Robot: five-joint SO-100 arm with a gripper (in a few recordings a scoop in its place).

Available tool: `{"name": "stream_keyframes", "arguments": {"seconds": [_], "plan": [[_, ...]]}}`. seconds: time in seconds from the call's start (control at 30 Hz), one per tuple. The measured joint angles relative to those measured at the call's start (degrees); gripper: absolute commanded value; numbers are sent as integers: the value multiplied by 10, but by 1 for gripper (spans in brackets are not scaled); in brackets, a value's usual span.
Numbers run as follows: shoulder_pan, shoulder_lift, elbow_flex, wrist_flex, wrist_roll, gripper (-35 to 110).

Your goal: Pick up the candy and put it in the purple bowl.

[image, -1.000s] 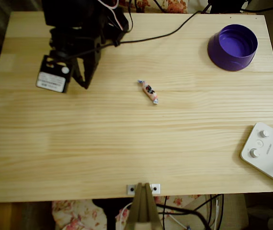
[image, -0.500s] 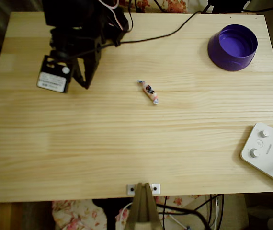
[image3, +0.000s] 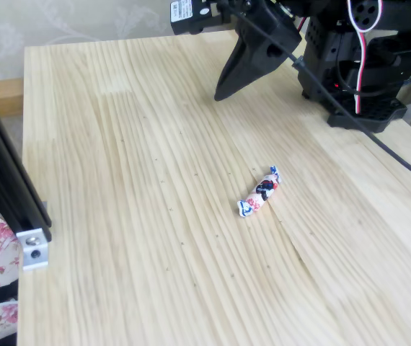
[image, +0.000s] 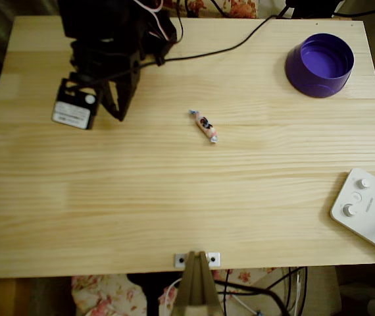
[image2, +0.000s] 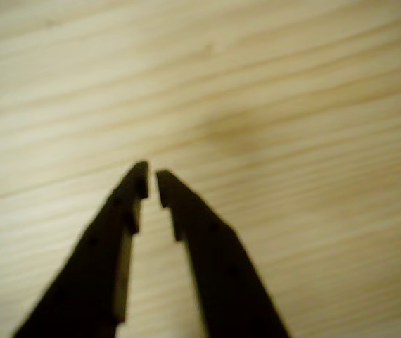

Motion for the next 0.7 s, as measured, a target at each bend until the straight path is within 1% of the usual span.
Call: {"name": "stream_keyframes", "arguments": {"seconds": [0.2,0.43,0.63,0.7], "plan": [[-52,-84,-76,24,22,-1],[-146,-199,-198,69,29,-1],[-231,-274,-258,95,33,0],[-260,-289,-272,99,38,2]]}}
